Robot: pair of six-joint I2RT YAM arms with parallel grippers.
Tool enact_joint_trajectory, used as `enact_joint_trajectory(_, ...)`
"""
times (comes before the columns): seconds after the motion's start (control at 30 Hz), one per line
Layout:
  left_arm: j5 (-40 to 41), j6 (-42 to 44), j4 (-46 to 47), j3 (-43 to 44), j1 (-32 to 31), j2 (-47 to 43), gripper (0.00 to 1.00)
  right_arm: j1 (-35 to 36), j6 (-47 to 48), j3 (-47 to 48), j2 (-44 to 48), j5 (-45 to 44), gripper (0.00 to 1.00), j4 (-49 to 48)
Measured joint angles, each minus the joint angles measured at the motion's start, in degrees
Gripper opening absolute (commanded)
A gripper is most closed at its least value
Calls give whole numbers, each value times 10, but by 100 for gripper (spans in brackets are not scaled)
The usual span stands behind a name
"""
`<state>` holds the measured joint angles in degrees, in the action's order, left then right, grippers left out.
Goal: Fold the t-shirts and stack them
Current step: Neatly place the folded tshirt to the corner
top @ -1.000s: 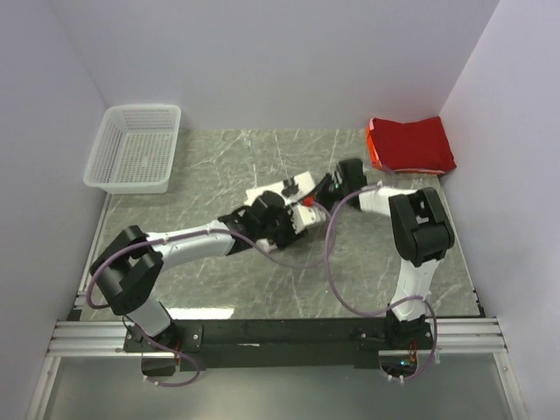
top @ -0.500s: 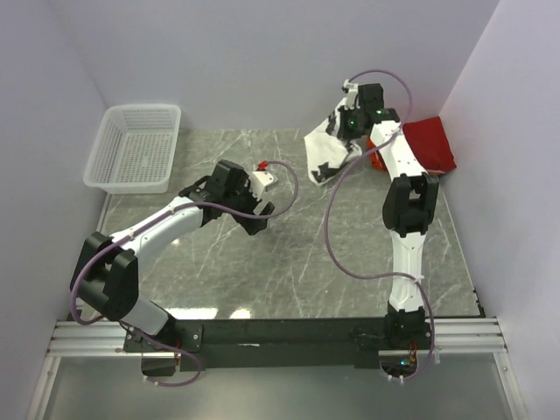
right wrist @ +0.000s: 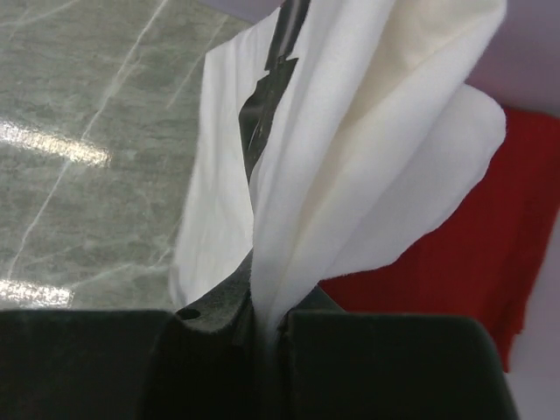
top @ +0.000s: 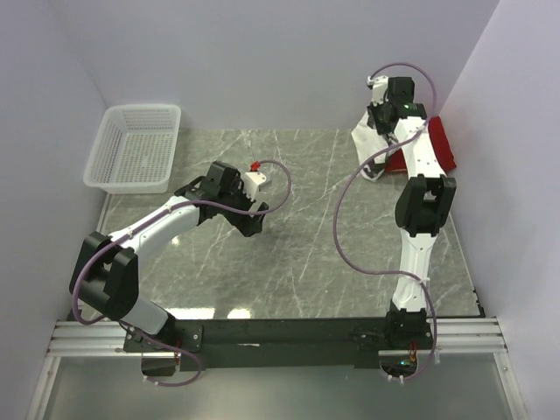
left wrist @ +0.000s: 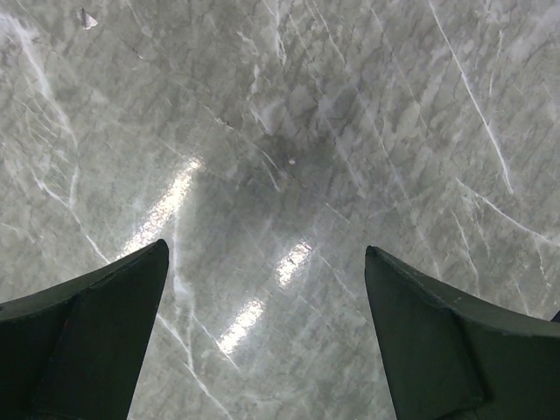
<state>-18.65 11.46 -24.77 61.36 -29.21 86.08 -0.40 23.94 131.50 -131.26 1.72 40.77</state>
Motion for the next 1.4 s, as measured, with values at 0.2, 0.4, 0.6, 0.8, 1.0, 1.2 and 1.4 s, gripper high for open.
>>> enact_joint_trajectory(0.2,-2,-2,0,0,0,0,99,-8,26,0,25,0,0,-1)
enact_joint_trajectory(0.4,-6,-1,-2,0,0,0,99,-18,36,-6,62,8,0,-3)
enact_joint_trajectory(0.6,-10,-1,-2,0,0,2,99,-24,38,-6,96,14,0,-10)
enact_joint_trajectory(0.8,-10,0,-4,0,0,12,99,-29,29,-4,95,25,0,-5)
enact_joint_trajectory(1.0,-10,5,-13,0,0,22,99,-37,29,-4,91,26,0,-10)
enact_joint_trajectory(1.2,-10,14,-24,6,0,30,100,-64,33,-6,72,24,0,-27)
enact_joint_trajectory(1.4,-12,21,-38,24,0,43,100,-94,51,-18,50,23,0,-71)
